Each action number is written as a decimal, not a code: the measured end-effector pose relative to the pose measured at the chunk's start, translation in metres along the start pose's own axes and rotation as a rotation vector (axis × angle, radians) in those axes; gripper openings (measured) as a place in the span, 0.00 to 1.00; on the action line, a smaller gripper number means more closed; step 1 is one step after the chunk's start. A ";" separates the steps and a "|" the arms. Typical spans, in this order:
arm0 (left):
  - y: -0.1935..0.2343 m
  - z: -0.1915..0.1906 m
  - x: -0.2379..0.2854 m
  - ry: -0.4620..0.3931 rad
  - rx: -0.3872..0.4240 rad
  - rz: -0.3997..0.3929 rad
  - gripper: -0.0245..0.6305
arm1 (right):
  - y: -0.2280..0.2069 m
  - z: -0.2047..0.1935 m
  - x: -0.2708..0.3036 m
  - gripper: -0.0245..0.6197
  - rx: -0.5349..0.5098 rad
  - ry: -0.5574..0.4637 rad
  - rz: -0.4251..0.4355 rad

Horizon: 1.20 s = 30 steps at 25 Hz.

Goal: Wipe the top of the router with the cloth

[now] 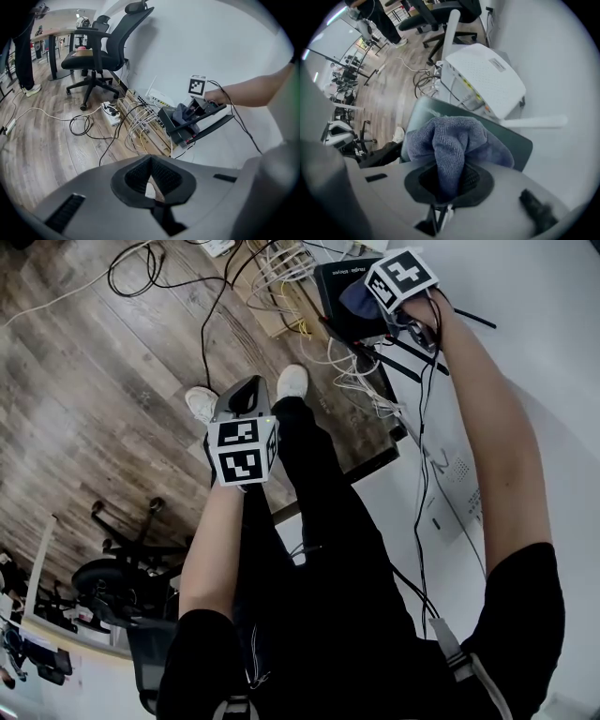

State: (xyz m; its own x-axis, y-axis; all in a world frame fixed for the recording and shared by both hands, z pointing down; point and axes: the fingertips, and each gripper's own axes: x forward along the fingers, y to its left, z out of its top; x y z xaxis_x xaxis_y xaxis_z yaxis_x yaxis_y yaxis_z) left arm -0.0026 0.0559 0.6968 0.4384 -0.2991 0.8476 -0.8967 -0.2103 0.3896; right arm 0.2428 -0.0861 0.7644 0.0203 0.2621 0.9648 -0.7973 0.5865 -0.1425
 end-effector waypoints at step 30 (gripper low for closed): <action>-0.010 0.182 -0.224 -0.332 0.061 0.035 0.05 | 0.107 0.006 -0.349 0.11 0.480 -1.093 -0.108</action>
State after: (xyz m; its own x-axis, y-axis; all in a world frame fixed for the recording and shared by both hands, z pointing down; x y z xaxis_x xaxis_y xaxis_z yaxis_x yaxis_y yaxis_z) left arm -0.0810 -0.0446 0.4375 0.4128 -0.5920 0.6923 -0.9105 -0.2466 0.3320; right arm 0.1464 -0.1194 0.4135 -0.2372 -0.6967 0.6771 -0.9713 0.1591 -0.1766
